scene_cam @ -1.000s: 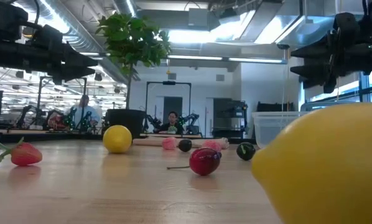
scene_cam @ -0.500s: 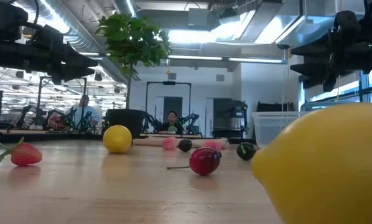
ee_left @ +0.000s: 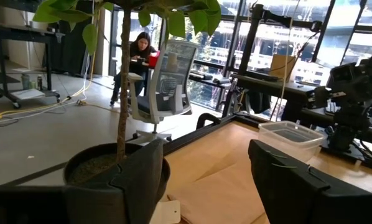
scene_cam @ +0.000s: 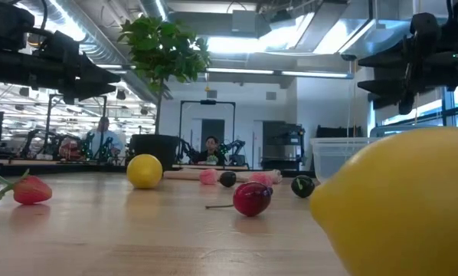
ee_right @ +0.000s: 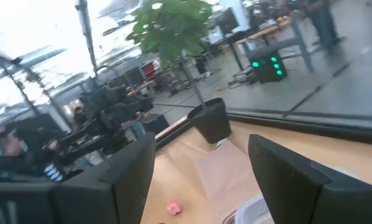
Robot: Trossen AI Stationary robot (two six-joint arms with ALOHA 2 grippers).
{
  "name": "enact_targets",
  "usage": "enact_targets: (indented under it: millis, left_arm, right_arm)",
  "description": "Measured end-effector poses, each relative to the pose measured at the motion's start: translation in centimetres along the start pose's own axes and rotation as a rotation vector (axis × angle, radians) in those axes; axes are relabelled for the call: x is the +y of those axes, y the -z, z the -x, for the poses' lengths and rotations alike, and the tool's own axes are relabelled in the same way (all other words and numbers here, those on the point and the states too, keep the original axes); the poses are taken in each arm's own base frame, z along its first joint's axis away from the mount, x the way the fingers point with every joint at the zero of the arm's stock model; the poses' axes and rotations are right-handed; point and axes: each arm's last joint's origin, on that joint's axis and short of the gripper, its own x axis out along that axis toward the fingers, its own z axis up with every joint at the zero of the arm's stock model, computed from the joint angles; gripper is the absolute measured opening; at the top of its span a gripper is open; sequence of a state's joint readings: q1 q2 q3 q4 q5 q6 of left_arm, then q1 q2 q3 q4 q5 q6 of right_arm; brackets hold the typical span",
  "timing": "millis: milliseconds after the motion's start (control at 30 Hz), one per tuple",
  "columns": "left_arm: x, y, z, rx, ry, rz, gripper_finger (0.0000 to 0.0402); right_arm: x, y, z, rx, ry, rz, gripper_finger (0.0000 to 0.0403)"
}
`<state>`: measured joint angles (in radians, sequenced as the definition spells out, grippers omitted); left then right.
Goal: Pick and placing Produce into tupperware
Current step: Put the right blackberry into the transparent container
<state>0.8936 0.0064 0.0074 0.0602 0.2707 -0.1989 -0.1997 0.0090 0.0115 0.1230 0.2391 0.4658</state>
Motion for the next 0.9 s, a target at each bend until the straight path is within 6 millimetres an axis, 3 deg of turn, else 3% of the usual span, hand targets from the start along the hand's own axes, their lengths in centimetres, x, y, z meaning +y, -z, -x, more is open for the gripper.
enact_targets:
  millis: [133, 267, 567, 900]
  left_arm:
    - [0.0, 0.0, 0.0, 0.0, 0.0, 0.0, 0.0231]
    - [0.0, 0.0, 0.0, 0.0, 0.0, 0.0, 0.0231]
    - [0.0, 0.0, 0.0, 0.0, 0.0, 0.001, 0.0231]
    - [0.0, 0.0, 0.0, 0.0, 0.0, 0.008, 0.0231]
  right_arm:
    - [0.8, -1.5, 0.2, -0.035, -0.039, 0.152, 0.0259]
    - [2.5, -5.1, 0.5, -0.096, -0.054, 0.316, 0.0259]
    - [7.0, -13.3, -1.0, 0.104, -0.002, 0.533, 0.0259]
    - [10.8, -18.5, -5.3, 0.45, 0.109, 0.442, 0.0259]
